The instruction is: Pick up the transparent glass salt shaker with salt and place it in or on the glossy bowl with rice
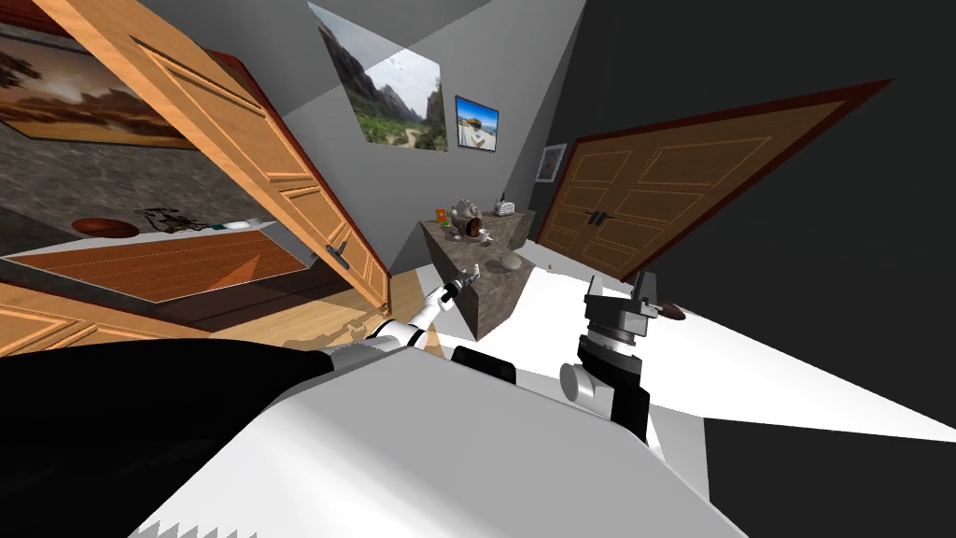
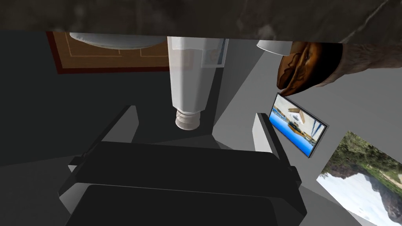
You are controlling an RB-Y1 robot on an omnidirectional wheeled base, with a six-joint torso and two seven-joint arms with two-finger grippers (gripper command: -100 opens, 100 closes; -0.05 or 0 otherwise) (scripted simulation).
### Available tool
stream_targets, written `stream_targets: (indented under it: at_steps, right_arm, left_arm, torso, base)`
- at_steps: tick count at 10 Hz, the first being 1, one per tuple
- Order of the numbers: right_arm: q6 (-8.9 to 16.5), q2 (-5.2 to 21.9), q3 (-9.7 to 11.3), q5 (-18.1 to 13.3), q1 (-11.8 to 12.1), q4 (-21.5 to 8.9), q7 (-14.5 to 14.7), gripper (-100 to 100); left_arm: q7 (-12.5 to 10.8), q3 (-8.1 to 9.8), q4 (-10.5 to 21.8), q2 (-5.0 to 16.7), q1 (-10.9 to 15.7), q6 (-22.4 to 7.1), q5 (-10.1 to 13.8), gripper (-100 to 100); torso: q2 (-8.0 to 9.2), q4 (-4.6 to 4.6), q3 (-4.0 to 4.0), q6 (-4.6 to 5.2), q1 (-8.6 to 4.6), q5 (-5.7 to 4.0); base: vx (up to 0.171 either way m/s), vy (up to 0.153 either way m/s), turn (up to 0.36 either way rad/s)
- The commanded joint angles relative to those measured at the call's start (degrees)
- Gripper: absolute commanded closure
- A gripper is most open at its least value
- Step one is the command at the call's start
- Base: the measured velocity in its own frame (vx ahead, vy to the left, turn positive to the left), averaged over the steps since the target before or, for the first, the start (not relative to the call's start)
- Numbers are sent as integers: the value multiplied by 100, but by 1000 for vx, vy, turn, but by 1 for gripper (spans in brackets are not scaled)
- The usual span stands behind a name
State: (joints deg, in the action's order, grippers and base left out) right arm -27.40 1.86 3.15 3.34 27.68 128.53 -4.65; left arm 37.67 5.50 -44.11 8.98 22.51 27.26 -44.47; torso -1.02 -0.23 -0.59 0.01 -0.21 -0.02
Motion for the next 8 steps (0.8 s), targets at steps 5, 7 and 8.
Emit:
stream_targets:
  at_steps: [5,7,8]
  right_arm:
    - [0,-1,0,0,-2,0,0,0]
    - [0,0,0,0,-2,0,0,0]
    - [0,0,0,0,-2,0,0,0]
  left_arm:
    - [25,105,176,82,160,52,57,-100]
    - [25,109,185,86,169,59,60,100]
    - [28,106,181,86,174,64,58,100]
  torso:
    - [75,15,42,-3,-13,-4]
    - [84,17,47,-4,-2,-2]
    - [81,13,44,-7,5,2]
  base:
    - [35,-20,-42]
    - [0,0,0]
    - [0,0,0]
